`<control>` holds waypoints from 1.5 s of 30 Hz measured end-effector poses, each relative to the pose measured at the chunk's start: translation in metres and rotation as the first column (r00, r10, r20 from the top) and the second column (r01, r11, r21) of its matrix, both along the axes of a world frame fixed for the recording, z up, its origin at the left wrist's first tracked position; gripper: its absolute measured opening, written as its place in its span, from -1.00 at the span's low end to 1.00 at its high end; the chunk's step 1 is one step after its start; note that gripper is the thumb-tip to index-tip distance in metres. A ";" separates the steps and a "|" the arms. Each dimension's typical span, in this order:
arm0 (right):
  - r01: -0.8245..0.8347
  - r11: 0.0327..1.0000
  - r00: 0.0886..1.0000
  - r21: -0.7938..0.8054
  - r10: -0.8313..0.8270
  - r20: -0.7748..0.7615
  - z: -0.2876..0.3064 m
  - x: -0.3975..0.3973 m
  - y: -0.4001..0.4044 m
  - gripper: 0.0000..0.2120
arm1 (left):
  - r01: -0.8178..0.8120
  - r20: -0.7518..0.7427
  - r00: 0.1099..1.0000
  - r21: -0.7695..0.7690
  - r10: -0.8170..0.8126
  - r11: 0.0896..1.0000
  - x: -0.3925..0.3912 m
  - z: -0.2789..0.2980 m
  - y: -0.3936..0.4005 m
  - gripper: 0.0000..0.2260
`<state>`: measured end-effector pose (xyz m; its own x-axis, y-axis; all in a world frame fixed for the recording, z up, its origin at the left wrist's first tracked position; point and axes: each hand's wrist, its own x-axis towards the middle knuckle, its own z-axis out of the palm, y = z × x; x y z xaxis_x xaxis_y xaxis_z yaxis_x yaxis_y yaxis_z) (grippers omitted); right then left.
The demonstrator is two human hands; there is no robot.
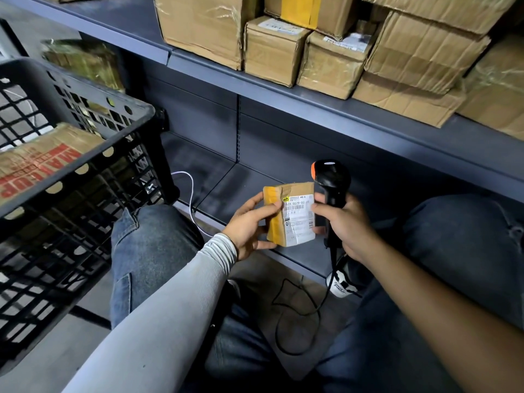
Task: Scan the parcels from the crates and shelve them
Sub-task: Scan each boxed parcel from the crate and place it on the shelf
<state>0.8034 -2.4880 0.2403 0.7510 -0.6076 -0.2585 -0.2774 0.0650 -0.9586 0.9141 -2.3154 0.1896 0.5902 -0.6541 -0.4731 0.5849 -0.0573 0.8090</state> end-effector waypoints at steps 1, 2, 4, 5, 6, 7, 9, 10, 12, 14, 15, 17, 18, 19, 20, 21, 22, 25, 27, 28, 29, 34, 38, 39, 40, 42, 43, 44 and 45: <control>-0.016 1.000 1.000 -0.006 0.016 -0.001 0.003 0.000 0.001 -0.79 | -0.030 0.017 0.999 0.008 0.030 1.000 0.000 -0.002 0.000 -0.38; -0.037 0.999 0.999 -0.012 0.037 -0.004 0.006 -0.001 0.002 -0.78 | -0.055 0.045 0.998 0.008 0.054 0.998 0.000 -0.004 0.000 -0.30; -0.068 0.998 0.998 -0.016 0.068 -0.002 0.013 -0.002 0.003 -0.75 | -0.094 0.086 0.992 -0.007 0.094 0.996 0.000 -0.005 -0.002 -0.25; -0.070 0.997 0.998 -0.013 0.070 0.008 0.018 -0.003 0.003 -0.74 | -0.113 0.089 0.990 -0.018 0.114 0.993 0.001 -0.004 -0.003 -0.26; -0.061 0.998 0.998 -0.014 0.061 0.021 0.022 -0.004 0.003 -0.75 | -0.131 0.081 0.988 -0.035 0.134 0.991 0.002 -0.003 -0.003 -0.28; -0.047 0.999 0.998 -0.020 0.048 0.033 0.026 -0.005 0.003 -0.76 | -0.151 0.069 0.986 -0.053 0.154 0.987 0.004 -0.003 -0.003 -0.29; -0.039 0.999 0.998 -0.032 0.040 0.042 0.031 -0.009 0.003 -0.81 | -0.191 0.045 0.980 -0.082 0.195 0.978 0.010 -0.003 -0.003 -0.30; -0.049 0.999 0.998 -0.019 0.050 0.038 0.033 -0.012 0.003 -0.84 | -0.202 0.041 0.978 -0.089 0.207 0.975 0.012 -0.003 -0.003 -0.31; -0.104 0.994 0.995 0.021 0.103 0.013 0.035 -0.018 0.007 -0.82 | -0.206 0.052 0.976 -0.091 0.211 0.974 0.014 -0.005 -0.003 -0.31; -0.174 0.984 0.984 0.026 0.175 -0.025 0.036 -0.025 0.013 -0.80 | -0.203 0.064 0.976 -0.090 0.209 0.975 0.015 -0.005 -0.002 -0.31; -0.201 0.979 0.978 0.028 0.202 -0.042 0.037 -0.028 0.016 -0.80 | -0.206 0.063 0.975 -0.089 0.212 0.974 0.015 -0.005 -0.002 -0.29; -0.225 0.973 0.972 0.042 0.228 -0.064 0.036 -0.033 0.019 -0.81 | -0.201 0.057 0.977 -0.085 0.207 0.976 0.016 -0.004 -0.002 -0.21; -0.230 0.972 0.970 0.046 0.232 -0.071 0.036 -0.034 0.020 -0.83 | -0.196 0.056 0.978 -0.082 0.201 0.977 0.016 -0.004 -0.002 -0.18; -0.233 0.971 0.969 0.048 0.236 -0.076 0.036 -0.035 0.020 -0.84 | -0.193 0.054 0.979 -0.080 0.198 0.978 0.016 -0.004 -0.002 -0.15; -0.234 0.971 0.968 0.051 0.238 -0.078 0.036 -0.036 0.020 -0.84 | -0.192 0.057 0.979 -0.077 0.197 0.978 0.017 -0.004 -0.002 -0.13; -0.232 0.971 0.969 0.057 0.236 -0.077 0.037 -0.037 0.020 -0.84 | -0.193 0.058 0.979 -0.077 0.198 0.978 0.017 -0.004 -0.002 -0.12; -0.229 0.971 0.969 0.064 0.233 -0.076 0.037 -0.037 0.020 -0.83 | -0.196 0.059 0.978 -0.081 0.201 0.977 0.018 -0.005 -0.002 -0.12; -0.229 0.970 0.969 0.082 0.235 -0.076 0.038 -0.038 0.019 -0.83 | -0.224 0.054 0.972 -0.076 0.229 0.972 0.019 -0.006 -0.002 -0.11; -0.237 0.968 0.966 0.083 0.244 -0.087 0.038 -0.038 0.018 -0.83 | -0.240 0.063 0.968 -0.074 0.245 0.968 0.019 -0.006 -0.001 -0.15; -0.242 0.967 0.964 0.085 0.249 -0.092 0.037 -0.038 0.018 -0.83 | -0.245 0.071 0.966 -0.071 0.250 0.967 0.019 -0.006 -0.001 -0.17; -0.245 0.965 0.963 0.088 0.253 -0.095 0.037 -0.038 0.018 -0.83 | -0.249 0.073 0.964 -0.069 0.254 0.966 0.019 -0.006 -0.001 -0.18; -0.253 0.961 0.960 0.108 0.263 -0.095 0.037 -0.037 0.017 -0.80 | -0.275 0.062 0.959 -0.053 0.278 0.960 0.020 -0.005 0.001 -0.16; -0.256 0.959 0.960 0.120 0.267 -0.087 0.036 -0.037 0.016 -0.79 | -0.286 0.053 0.956 -0.046 0.288 0.957 0.018 -0.001 0.002 -0.15; -0.259 0.958 0.959 0.120 0.270 -0.087 0.036 -0.037 0.015 -0.79 | -0.290 0.050 0.955 -0.046 0.292 0.956 0.018 0.000 0.002 -0.15; -0.261 0.958 0.958 0.119 0.272 -0.088 0.036 -0.037 0.015 -0.79 | -0.294 0.045 0.954 -0.044 0.296 0.955 0.018 0.001 0.002 -0.16; -0.265 0.957 0.957 0.115 0.275 -0.089 0.036 -0.037 0.015 -0.80 | -0.298 0.030 0.954 -0.039 0.300 0.954 0.017 0.002 0.002 -0.18; -0.268 0.957 0.957 0.112 0.278 -0.088 0.036 -0.037 0.015 -0.81 | -0.298 0.024 0.954 -0.037 0.299 0.954 0.016 0.003 0.002 -0.19; -0.270 0.957 0.956 0.109 0.280 -0.086 0.035 -0.037 0.016 -0.82 | -0.299 0.020 0.954 -0.034 0.300 0.954 0.015 0.004 0.002 -0.20; -0.273 0.956 0.956 0.105 0.282 -0.084 0.034 -0.037 0.016 -0.84 | -0.303 0.014 0.953 -0.028 0.304 0.952 0.014 0.005 0.002 -0.21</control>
